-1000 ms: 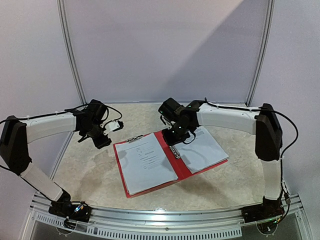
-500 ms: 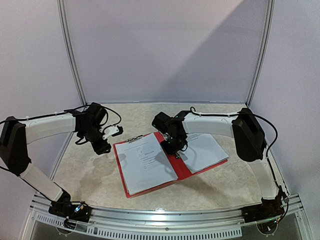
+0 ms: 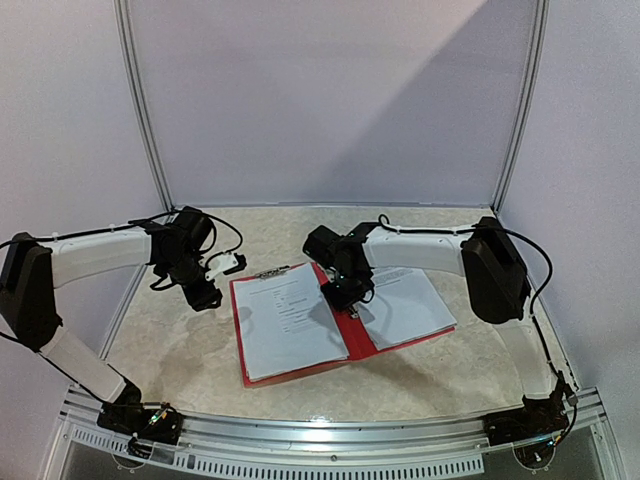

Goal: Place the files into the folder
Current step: Pick up the folder from the center of the board.

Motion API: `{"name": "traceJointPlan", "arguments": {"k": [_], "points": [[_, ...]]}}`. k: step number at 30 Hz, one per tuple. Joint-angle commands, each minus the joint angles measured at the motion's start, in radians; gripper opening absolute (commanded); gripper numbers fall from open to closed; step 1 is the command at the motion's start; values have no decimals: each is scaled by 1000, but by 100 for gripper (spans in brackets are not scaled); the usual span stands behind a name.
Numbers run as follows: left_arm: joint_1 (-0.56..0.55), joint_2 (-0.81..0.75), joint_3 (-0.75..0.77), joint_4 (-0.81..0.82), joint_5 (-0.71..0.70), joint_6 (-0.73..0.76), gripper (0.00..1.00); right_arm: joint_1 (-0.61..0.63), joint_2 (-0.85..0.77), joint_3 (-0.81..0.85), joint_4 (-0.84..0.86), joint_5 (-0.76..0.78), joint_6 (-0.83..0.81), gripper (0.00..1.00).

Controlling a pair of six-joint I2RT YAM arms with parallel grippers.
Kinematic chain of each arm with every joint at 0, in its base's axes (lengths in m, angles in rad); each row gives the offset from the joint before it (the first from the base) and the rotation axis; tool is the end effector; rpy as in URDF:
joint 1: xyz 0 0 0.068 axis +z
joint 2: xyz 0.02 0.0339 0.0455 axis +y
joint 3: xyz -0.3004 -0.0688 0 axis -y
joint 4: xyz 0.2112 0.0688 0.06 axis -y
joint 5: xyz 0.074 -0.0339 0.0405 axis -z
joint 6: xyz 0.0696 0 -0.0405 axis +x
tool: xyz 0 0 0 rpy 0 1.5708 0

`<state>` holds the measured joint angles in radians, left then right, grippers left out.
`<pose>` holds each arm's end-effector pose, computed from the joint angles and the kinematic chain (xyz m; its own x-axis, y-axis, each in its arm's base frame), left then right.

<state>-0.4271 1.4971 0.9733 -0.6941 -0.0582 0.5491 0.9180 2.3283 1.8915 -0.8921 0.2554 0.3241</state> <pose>0.2387 -0.1042 0.2248 -0.5222 0.8101 -0.2663 0.7829 0.5793 0.2269 0.3037 0.3683 0.1595 -0.7921 -0.5286 -0.3052 -0.5060 0.8483 -0.1562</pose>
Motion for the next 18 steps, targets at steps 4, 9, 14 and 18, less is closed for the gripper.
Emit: {"name": "traceJointPlan", "arguments": {"k": [4, 9, 14, 18], "points": [[-7, 8, -8, -11, 17, 0, 62, 3, 62, 21, -13, -33, 4, 10], [-7, 10, -8, -9, 18, 0, 63, 4, 70, 31, -14, -59, 6, 11], [-7, 10, -10, -10, 19, 1, 63, 6, 89, 30, -27, -58, 6, 11], [-7, 8, -3, -20, 33, 0, 63, 3, 80, 34, -34, -53, 16, 3]]}}
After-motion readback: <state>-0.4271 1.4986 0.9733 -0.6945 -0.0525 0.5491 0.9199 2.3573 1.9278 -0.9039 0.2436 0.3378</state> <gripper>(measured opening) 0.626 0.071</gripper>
